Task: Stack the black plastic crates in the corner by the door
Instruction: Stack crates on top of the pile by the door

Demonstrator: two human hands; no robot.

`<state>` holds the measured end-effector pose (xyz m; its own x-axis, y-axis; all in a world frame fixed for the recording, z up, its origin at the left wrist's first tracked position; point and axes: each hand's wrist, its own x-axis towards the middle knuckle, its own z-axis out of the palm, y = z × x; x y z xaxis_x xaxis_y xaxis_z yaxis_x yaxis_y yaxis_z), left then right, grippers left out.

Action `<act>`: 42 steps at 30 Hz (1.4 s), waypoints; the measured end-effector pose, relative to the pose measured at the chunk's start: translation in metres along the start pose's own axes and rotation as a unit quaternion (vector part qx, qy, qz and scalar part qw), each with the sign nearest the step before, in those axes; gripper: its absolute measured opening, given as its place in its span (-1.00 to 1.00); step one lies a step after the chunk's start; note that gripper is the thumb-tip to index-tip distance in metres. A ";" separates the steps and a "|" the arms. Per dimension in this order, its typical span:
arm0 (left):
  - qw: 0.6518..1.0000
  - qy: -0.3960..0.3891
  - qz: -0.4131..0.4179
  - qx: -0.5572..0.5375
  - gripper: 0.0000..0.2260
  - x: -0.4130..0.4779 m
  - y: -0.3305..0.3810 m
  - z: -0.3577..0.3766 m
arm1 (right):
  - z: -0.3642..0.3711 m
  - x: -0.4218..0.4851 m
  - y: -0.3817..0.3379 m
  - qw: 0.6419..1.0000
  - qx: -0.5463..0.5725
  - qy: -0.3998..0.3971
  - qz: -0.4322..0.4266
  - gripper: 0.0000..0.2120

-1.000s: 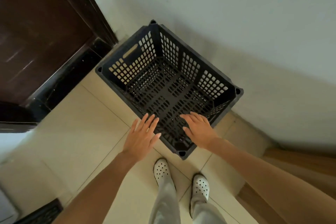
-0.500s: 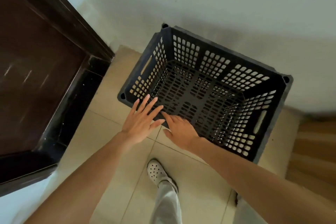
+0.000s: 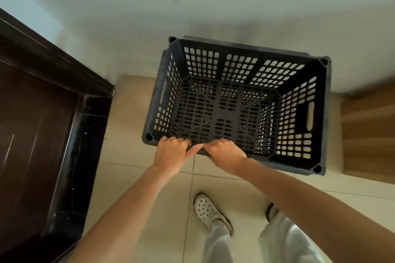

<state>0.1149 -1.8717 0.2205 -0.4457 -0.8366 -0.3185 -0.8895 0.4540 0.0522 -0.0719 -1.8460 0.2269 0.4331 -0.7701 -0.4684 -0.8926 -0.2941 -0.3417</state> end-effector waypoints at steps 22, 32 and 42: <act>0.993 0.084 -0.040 -0.078 -0.31 0.014 -0.063 -0.027 | -0.057 0.031 0.035 0.997 -0.025 0.067 -0.041 -0.43; 0.971 0.080 -0.139 -0.175 -0.20 0.097 -0.081 -0.040 | -0.150 0.175 0.092 0.983 -0.053 0.162 0.062 -0.38; 0.930 0.138 -0.201 -0.274 -0.42 0.194 -0.092 -0.055 | -0.184 0.248 0.115 1.000 -0.006 0.025 -0.013 -0.72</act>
<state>0.1052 -2.0925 0.2064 -0.0068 -0.9862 -0.1652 -0.8741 -0.0744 0.4799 -0.0902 -2.1750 0.2218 0.4493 -0.7890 -0.4190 -0.8829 -0.3207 -0.3429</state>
